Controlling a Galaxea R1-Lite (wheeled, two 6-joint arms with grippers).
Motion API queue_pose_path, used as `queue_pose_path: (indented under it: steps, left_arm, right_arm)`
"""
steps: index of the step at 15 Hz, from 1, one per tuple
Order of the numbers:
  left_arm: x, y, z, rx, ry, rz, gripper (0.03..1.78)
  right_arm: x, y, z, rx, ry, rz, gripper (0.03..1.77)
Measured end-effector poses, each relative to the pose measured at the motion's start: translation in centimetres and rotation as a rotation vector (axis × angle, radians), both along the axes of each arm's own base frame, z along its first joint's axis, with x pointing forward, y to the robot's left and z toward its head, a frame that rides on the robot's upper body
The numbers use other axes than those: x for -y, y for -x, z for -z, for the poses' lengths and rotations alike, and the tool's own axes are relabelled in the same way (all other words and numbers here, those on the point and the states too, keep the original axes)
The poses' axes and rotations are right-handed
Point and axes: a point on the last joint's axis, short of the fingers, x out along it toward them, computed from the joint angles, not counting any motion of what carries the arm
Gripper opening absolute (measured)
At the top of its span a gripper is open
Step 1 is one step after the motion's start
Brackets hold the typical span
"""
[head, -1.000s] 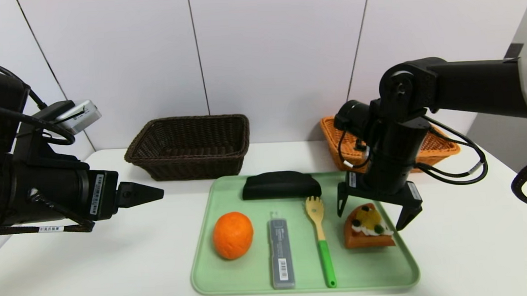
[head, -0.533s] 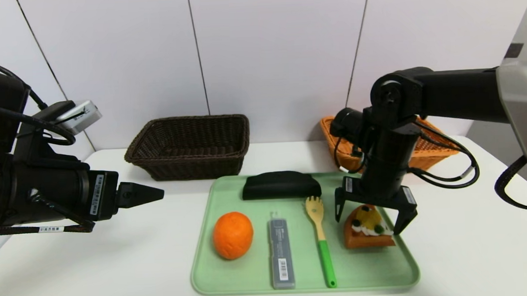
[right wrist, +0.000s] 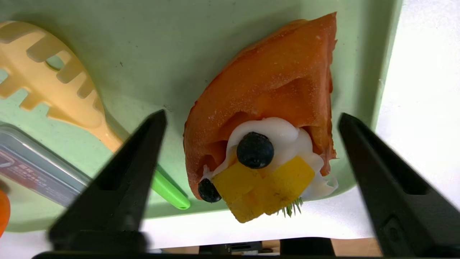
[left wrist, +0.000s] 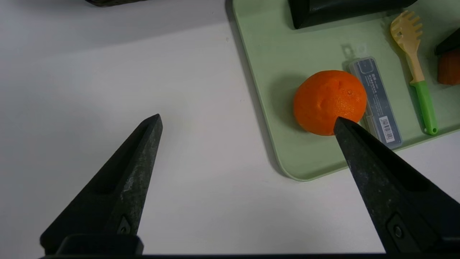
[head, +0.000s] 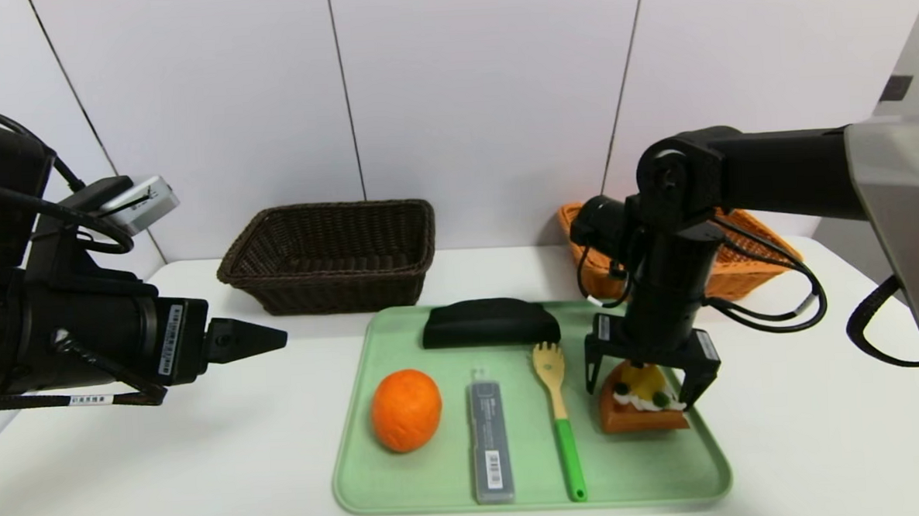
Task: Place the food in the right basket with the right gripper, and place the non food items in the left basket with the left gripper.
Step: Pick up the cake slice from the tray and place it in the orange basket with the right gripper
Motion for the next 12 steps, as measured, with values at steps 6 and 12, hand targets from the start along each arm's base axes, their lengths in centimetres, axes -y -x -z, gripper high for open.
queue_pose_path:
  steps: [6, 12]
  left_arm:
    - [0.0, 0.1, 0.0, -0.002, 0.000, 0.000, 1.69]
    - [0.0, 0.1, 0.0, -0.002, 0.000, 0.000, 1.69]
  right_arm:
    - [-0.2, -0.1, 0.4, -0.019, -0.010, 0.000, 0.94]
    - [0.2, 0.7, -1.6, 0.015, -0.067, 0.000, 0.86]
